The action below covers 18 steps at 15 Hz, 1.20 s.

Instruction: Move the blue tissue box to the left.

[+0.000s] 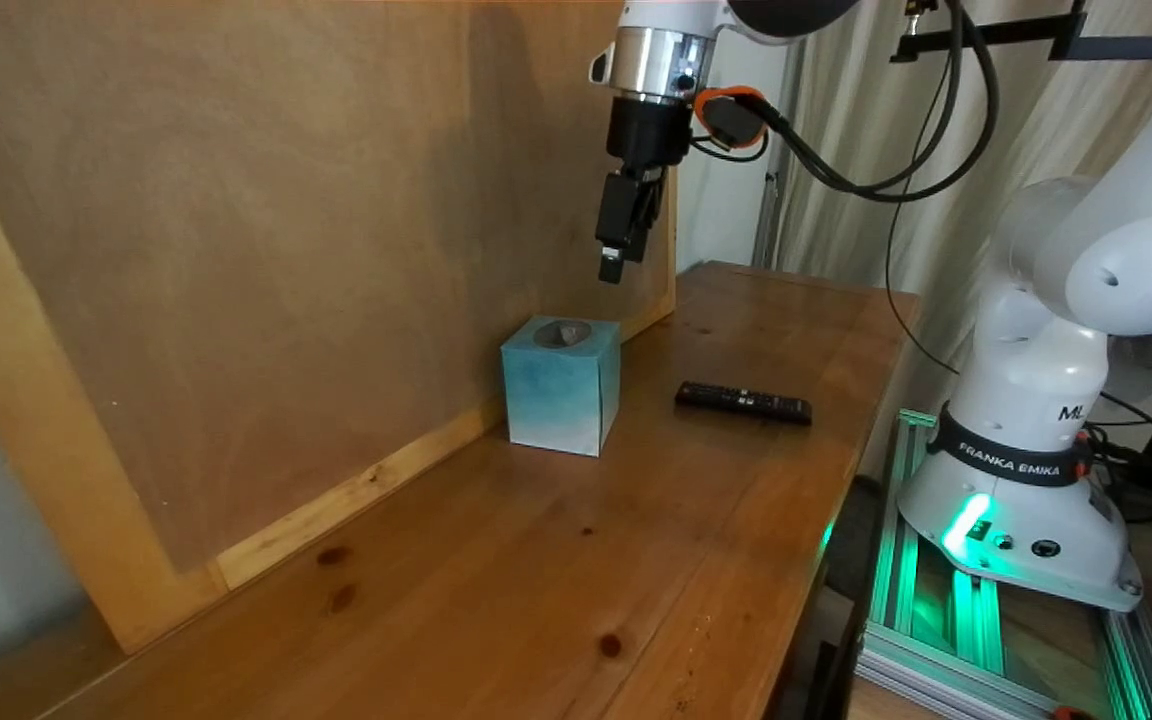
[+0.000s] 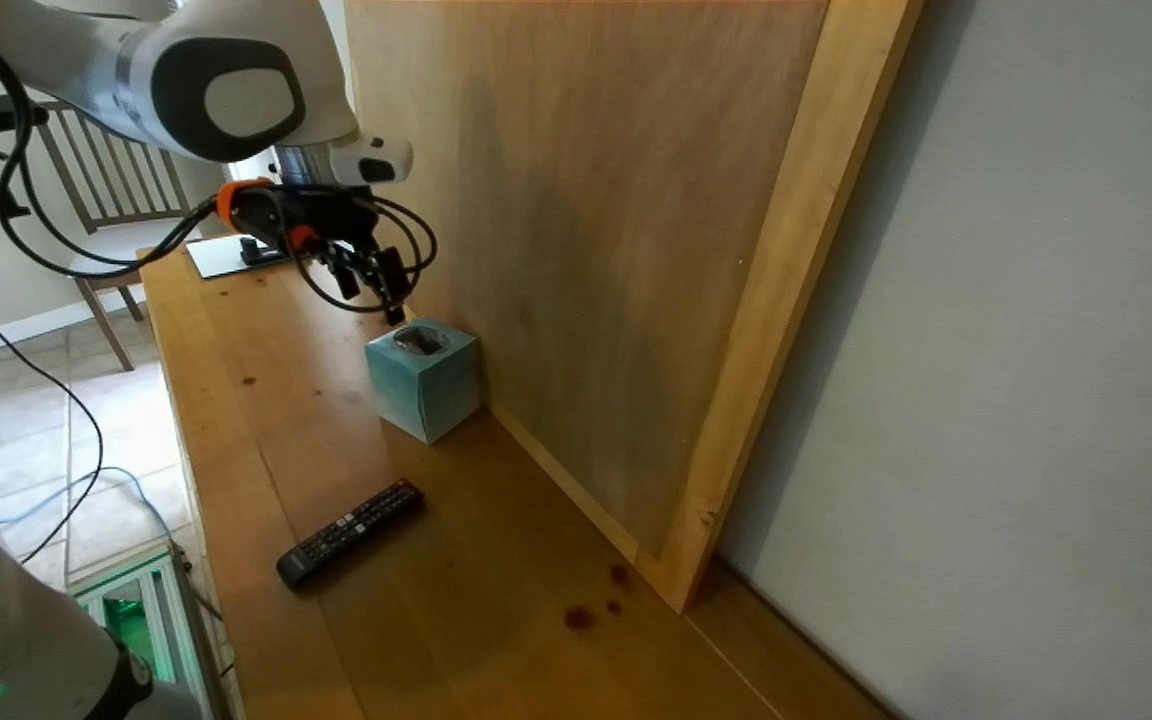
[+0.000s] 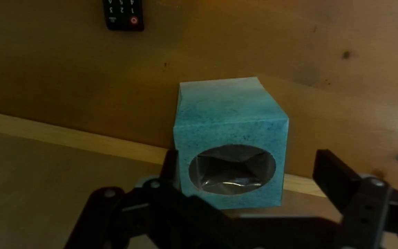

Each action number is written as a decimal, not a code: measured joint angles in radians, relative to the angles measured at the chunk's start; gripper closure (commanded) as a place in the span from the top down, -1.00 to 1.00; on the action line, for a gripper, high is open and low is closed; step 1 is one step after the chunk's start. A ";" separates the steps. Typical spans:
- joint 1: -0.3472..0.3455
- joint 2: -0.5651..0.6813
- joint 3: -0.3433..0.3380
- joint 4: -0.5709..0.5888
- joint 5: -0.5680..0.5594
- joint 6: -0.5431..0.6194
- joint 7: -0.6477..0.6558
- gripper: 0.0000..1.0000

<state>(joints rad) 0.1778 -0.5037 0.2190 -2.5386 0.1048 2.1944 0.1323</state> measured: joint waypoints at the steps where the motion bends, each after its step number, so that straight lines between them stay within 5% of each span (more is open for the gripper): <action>1: 0.000 -0.001 -0.003 0.001 0.000 0.000 -0.001 1.00; 9: -0.019 0.011 -0.012 -0.005 -0.025 0.039 -0.002 1.00; 18: -0.054 0.076 -0.051 -0.082 -0.033 0.273 -0.003 1.00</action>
<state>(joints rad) 0.1237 -0.4277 0.1678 -2.6202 0.0719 2.4671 0.1291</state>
